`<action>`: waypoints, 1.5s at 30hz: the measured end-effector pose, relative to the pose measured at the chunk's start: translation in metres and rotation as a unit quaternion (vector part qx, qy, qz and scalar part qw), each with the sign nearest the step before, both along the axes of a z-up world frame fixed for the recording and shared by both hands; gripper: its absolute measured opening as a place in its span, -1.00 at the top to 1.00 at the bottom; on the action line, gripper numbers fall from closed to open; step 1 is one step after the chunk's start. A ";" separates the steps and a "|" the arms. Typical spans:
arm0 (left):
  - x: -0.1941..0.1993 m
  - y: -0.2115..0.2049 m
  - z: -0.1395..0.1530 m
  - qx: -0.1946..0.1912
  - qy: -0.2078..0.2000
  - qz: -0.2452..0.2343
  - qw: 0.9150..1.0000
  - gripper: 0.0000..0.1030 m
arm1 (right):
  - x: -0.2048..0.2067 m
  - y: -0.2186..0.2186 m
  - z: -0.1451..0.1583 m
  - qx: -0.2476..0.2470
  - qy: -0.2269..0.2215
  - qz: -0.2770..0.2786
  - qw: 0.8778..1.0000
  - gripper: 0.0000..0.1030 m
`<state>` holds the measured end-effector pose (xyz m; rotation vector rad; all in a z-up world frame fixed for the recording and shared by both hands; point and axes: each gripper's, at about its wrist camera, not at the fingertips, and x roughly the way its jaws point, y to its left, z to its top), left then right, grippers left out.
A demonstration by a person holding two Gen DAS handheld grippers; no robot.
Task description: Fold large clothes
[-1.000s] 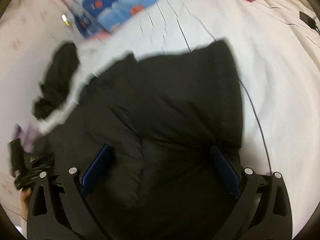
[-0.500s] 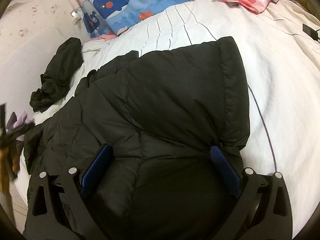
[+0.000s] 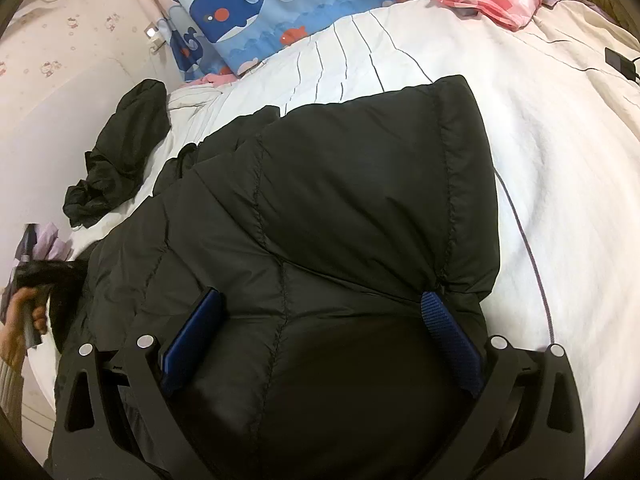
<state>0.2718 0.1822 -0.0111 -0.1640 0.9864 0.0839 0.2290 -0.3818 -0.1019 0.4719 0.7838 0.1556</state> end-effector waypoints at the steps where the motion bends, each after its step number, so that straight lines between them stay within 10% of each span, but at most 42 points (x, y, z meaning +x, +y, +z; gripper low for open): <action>1: -0.012 -0.002 0.014 -0.033 -0.031 -0.022 0.999 0.80 | 0.000 0.000 0.000 0.001 0.000 0.001 1.000 -0.88; 8: -0.083 -0.070 0.063 -0.099 -0.125 -0.187 0.969 0.80 | -0.016 0.036 0.046 0.142 -0.062 0.089 0.984 -0.88; 15: -0.120 -0.137 0.061 -0.146 -0.140 -0.269 0.942 0.80 | 0.037 0.128 0.069 0.386 -0.011 0.258 0.886 -0.88; 21: -0.146 -0.169 0.058 -0.117 -0.136 -0.312 0.933 0.80 | 0.068 0.180 0.068 0.432 0.013 0.289 0.854 -0.87; 24: -0.154 -0.168 0.060 -0.098 -0.135 -0.307 0.937 0.72 | 0.073 0.190 0.074 0.419 -0.001 0.299 0.857 -0.09; 26: -0.157 -0.160 0.063 -0.094 -0.128 -0.302 0.940 0.17 | 0.073 0.193 0.079 0.388 -0.001 0.288 0.875 0.65; 28: -0.164 -0.151 0.069 -0.095 -0.130 -0.293 0.943 -0.48 | 0.071 0.185 0.087 0.356 -0.006 0.272 0.894 0.78; 39: -0.167 -0.073 0.106 -0.148 -0.190 -0.196 0.951 -0.78 | 0.023 0.042 0.190 0.164 -0.115 0.166 0.966 0.84; 45: -0.119 -0.095 0.067 -0.169 -0.149 -0.173 0.959 -0.79 | 0.013 -0.023 0.145 0.104 -0.063 0.103 0.987 0.84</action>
